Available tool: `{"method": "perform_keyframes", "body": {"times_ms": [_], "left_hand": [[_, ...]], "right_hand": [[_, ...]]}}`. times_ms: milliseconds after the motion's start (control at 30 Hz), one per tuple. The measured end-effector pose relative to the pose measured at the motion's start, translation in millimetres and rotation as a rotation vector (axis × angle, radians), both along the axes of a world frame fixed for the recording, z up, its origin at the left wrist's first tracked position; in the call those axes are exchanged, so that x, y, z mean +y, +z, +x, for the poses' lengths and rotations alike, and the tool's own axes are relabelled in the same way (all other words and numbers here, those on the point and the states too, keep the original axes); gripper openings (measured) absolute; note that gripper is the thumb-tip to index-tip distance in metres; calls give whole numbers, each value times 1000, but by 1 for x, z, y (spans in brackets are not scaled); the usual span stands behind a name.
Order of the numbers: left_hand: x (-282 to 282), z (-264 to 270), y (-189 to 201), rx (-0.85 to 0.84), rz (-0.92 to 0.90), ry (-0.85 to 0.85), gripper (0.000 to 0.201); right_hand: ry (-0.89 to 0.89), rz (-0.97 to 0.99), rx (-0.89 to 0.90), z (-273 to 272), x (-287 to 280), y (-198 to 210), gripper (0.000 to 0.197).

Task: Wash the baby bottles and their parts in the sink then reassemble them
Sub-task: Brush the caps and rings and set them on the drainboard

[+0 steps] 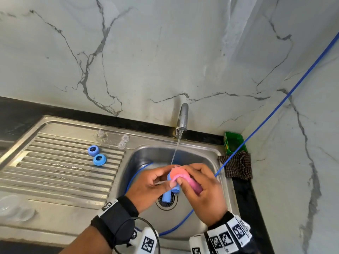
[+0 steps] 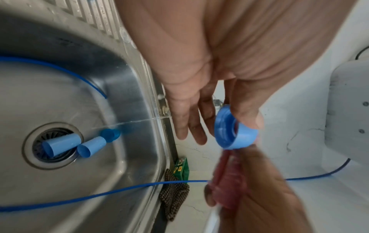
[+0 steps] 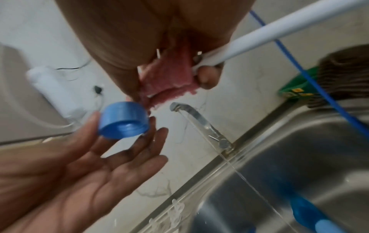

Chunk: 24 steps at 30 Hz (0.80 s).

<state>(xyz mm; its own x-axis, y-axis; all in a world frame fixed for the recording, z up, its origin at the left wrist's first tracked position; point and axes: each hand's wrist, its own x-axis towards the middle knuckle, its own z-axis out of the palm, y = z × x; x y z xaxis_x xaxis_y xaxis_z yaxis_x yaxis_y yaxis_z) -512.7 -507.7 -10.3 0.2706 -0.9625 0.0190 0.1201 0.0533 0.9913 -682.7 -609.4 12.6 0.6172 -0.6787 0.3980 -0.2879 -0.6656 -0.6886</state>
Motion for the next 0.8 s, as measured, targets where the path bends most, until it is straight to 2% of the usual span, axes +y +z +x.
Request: {"method": "perform_keyframes", "body": {"times_ms": [100, 233, 333, 467, 600, 733, 800], "left_hand": [[5, 7, -2, 117, 7, -88, 51], [9, 16, -2, 299, -18, -137, 45], [10, 23, -4, 292, -20, -166, 52], [12, 34, -6, 225, -24, -156, 54], [13, 40, -10, 164, -7, -100, 57], [11, 40, -4, 165, -3, -122, 55], [11, 39, -5, 140, -13, -102, 56]], "right_hand": [[-120, 34, 0, 12, 0, 4, 38], [8, -53, 4, 26, 20, 11, 28], [-95, -4, 2, 31, 15, 8, 27], [6, -94, 33, 41, 27, 10, 25], [-119, -70, 31, 41, 11, 7, 24], [26, -140, 59, 48, 25, 11, 26], [-63, -112, 66, 43, 11, 5, 24]]}}
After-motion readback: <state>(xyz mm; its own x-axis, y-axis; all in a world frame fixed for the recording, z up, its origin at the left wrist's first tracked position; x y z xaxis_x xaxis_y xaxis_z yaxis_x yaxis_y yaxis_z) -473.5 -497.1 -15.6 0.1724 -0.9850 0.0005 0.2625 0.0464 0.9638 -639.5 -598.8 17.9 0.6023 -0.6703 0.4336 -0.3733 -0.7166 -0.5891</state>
